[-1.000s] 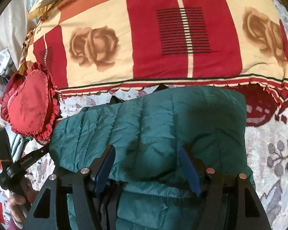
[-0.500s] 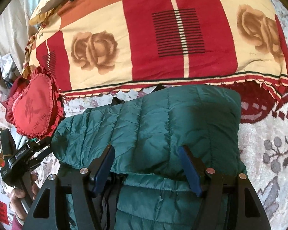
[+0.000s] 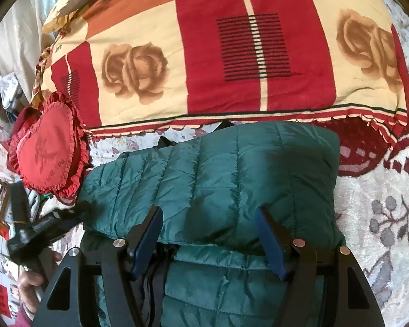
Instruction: Fold large clothes
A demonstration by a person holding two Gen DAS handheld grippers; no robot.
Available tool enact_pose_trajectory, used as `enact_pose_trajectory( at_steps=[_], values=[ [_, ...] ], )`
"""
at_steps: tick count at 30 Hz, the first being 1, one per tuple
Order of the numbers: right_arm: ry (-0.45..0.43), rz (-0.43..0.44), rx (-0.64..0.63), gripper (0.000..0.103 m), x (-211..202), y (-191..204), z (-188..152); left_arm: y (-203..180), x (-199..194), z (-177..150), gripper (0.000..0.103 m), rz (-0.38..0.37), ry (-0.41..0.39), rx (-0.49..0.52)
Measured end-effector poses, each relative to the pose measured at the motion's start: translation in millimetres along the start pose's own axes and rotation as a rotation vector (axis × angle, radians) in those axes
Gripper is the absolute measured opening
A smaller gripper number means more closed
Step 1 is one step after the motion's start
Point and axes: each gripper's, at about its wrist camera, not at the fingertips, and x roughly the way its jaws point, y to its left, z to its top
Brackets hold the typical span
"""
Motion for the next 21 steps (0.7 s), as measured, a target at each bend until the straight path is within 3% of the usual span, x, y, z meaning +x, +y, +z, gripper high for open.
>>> enact_pose_trajectory(
  at_steps=[4,5,6,9,14,21],
  values=[
    [-0.003,-0.020,-0.001,0.067,-4.6,-3.7,1.5,-3.3,1.6,-3.3,0.063,0.007,-0.034,0.007],
    [-0.005,-0.028,0.000,0.067,-6.6,-5.4,2.6,-6.2,-2.8,-3.3,0.053,0.013,-0.059,0.027],
    [-0.009,-0.033,0.000,0.067,-8.6,-6.1,3.7,-9.1,-7.4,-2.7,0.034,0.026,-0.076,0.052],
    [-0.023,-0.049,-0.007,0.067,-14.4,-7.6,8.1,-13.3,-23.9,0.9,0.019,0.040,-0.125,0.112],
    [-0.030,-0.106,-0.059,0.067,-10.4,-1.6,15.6,3.4,-41.0,11.2,0.017,0.110,-0.192,0.119],
    [0.064,-0.165,-0.142,0.067,42.9,7.2,11.4,22.5,-19.5,-1.4,0.017,0.206,-0.139,0.132]
  ],
)
